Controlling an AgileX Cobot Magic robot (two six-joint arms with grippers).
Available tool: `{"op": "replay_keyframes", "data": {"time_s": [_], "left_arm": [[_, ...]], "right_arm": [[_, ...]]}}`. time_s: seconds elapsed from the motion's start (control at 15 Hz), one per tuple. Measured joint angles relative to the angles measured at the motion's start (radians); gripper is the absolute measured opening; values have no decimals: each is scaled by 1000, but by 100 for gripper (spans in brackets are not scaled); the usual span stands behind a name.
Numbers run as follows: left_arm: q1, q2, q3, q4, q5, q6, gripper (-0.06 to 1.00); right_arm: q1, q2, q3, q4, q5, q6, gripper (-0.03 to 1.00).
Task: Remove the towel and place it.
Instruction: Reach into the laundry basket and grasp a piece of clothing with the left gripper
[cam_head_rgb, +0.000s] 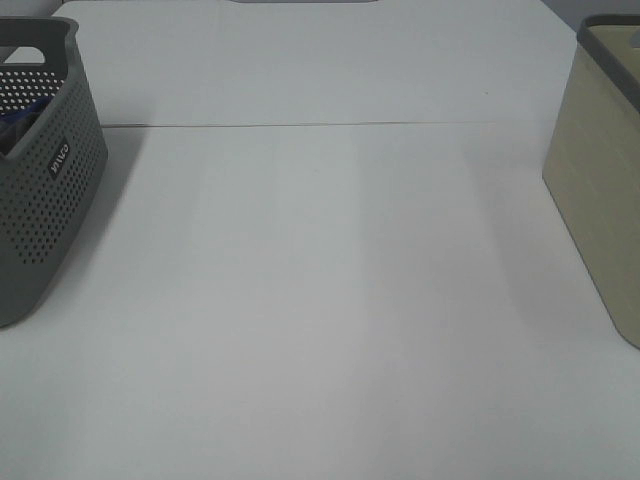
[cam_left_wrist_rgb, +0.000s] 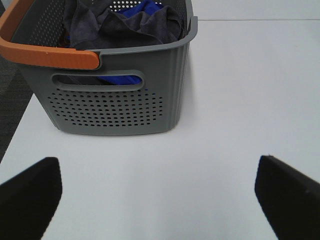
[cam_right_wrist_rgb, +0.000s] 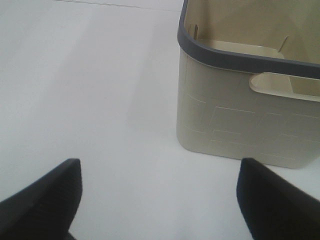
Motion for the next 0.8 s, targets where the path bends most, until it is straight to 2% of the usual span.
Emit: {"op": "replay_keyframes", "data": {"time_s": [0.13, 0.27, 0.33, 0.8], "left_arm": [[0, 7, -2, 0, 2, 73, 99], [0, 80, -37, 4, 23, 227, 99], [0, 108, -50, 7, 22, 271, 99], [0, 478, -289, 19, -24, 832, 99]], "right_arm": [[0, 0, 0, 0, 0, 0, 82], [0, 0, 0, 0, 0, 0, 82], [0, 0, 0, 0, 0, 0, 82], [0, 0, 0, 0, 0, 0, 82]]}}
